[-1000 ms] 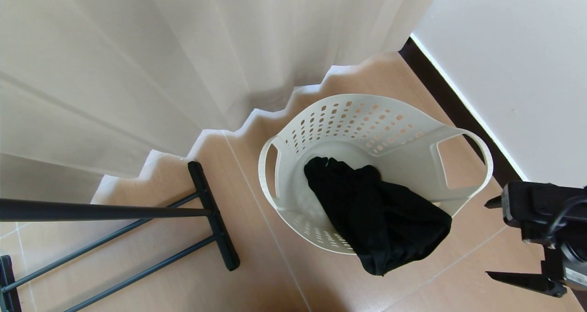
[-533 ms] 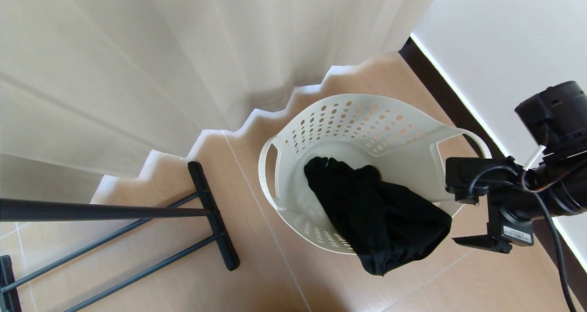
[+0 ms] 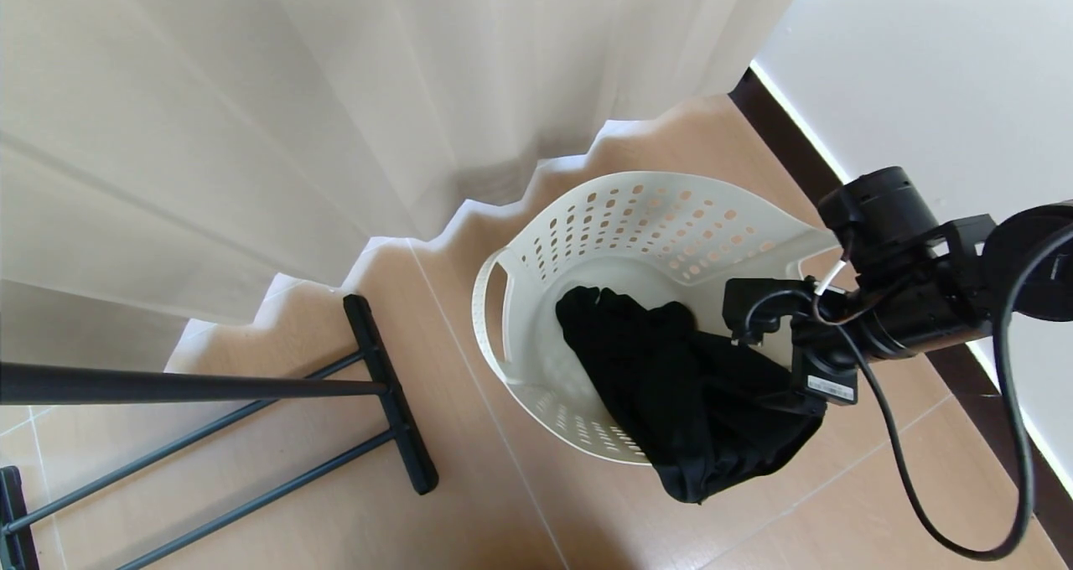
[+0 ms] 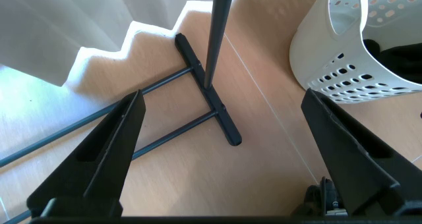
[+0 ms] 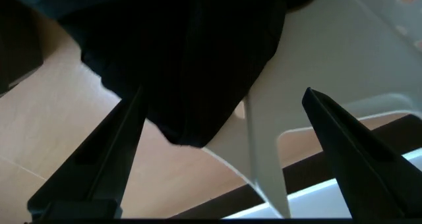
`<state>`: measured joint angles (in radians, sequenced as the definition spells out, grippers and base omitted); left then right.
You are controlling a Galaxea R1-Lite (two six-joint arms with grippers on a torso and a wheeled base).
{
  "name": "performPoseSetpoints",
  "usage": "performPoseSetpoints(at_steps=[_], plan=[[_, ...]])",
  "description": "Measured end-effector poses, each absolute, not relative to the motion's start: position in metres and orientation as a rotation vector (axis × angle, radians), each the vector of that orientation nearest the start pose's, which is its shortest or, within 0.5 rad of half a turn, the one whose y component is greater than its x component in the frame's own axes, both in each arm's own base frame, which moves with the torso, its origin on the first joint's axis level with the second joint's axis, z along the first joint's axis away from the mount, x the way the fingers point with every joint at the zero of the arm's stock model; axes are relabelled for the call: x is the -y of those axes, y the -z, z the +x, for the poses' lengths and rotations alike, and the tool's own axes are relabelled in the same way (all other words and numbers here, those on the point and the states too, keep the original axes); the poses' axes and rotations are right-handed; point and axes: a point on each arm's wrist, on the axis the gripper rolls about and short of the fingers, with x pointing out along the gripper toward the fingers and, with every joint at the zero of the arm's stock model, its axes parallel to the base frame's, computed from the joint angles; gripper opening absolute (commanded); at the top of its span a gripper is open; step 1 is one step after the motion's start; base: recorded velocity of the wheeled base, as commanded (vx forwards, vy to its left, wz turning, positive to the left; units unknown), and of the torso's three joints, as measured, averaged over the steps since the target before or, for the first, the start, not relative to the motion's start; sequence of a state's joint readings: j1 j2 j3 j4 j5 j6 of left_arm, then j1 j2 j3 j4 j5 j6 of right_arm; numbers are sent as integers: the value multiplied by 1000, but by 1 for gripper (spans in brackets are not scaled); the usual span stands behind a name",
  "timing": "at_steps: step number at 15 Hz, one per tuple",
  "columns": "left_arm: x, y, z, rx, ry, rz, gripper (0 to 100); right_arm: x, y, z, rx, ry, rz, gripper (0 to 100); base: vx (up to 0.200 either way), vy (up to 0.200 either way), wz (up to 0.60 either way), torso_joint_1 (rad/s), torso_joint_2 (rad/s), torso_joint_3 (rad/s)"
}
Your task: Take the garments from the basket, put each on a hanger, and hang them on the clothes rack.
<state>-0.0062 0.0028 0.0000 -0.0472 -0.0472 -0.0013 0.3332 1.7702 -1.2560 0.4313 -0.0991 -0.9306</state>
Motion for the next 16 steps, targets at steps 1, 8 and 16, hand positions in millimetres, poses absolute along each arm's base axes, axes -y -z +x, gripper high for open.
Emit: performPoseSetpoints(at_steps=[1, 8, 16], plan=[[1, -80, -23, 44, 53, 0, 100, -103, -189, 301, -763, -642, -1061, 100, 0, 0, 0, 0, 0, 0], [1, -80, -23, 44, 54, 0, 100, -119, -174, 328, -783, -670, -1073, 100, 0, 0, 0, 0, 0, 0], [1, -80, -23, 44, 53, 0, 100, -130, -161, 330, -806, -706, -1088, 100, 0, 0, 0, 0, 0, 0]])
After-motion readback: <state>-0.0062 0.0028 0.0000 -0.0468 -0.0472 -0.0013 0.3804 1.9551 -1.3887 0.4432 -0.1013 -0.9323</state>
